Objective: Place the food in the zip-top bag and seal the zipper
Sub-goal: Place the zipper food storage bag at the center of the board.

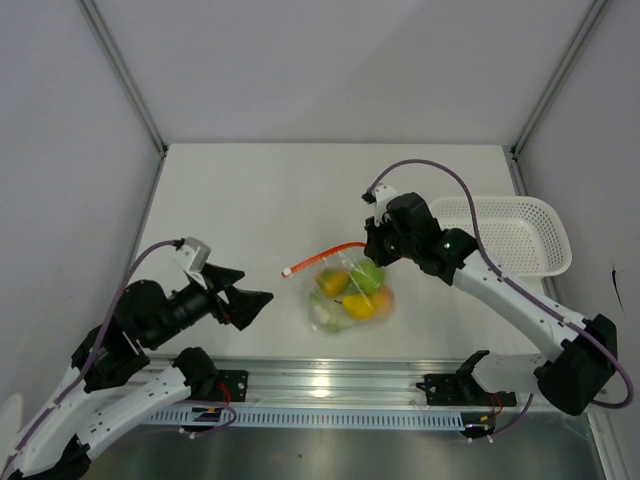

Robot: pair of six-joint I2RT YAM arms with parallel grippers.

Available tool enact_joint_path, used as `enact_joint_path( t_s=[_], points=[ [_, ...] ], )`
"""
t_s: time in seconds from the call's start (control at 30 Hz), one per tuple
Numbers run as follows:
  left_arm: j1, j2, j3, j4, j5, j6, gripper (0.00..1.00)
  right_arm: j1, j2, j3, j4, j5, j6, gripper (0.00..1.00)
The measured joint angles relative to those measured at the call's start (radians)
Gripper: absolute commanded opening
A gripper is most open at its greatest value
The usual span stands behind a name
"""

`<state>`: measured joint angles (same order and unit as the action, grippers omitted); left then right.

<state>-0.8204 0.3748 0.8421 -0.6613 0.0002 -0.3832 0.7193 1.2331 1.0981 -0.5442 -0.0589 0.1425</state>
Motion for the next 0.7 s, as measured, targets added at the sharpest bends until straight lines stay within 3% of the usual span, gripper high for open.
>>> enact_joint_path(
  t_s=[0.4, 0.47, 0.53, 0.57, 0.63, 0.7],
  points=[
    [0.0, -0.079, 0.01, -0.061, 0.003, 0.009, 1.0, -0.228, 0.458, 0.339, 0.007, 0.03, 0.068, 0.0],
    [0.0, -0.09, 0.007, -0.074, 0.005, 0.008, 1.0, -0.243, 0.532, 0.396, 0.0, 0.037, 0.069, 0.06],
    [0.0, -0.102, 0.006, -0.088, 0.006, 0.008, 1.0, -0.246, 0.593, 0.45, -0.017, 0.052, 0.068, 0.18],
    [0.0, -0.109, 0.005, -0.094, 0.006, 0.007, 1.0, -0.246, 0.625, 0.485, -0.028, 0.06, 0.069, 0.39],
    [0.0, -0.118, 0.004, -0.106, 0.006, 0.001, 1.0, -0.246, 0.681, 0.549, -0.042, 0.082, 0.071, 0.6],
    [0.0, -0.126, -0.002, -0.108, 0.007, -0.009, 0.99, -0.246, 0.718, 0.595, -0.062, 0.101, 0.063, 0.73]
  ],
)
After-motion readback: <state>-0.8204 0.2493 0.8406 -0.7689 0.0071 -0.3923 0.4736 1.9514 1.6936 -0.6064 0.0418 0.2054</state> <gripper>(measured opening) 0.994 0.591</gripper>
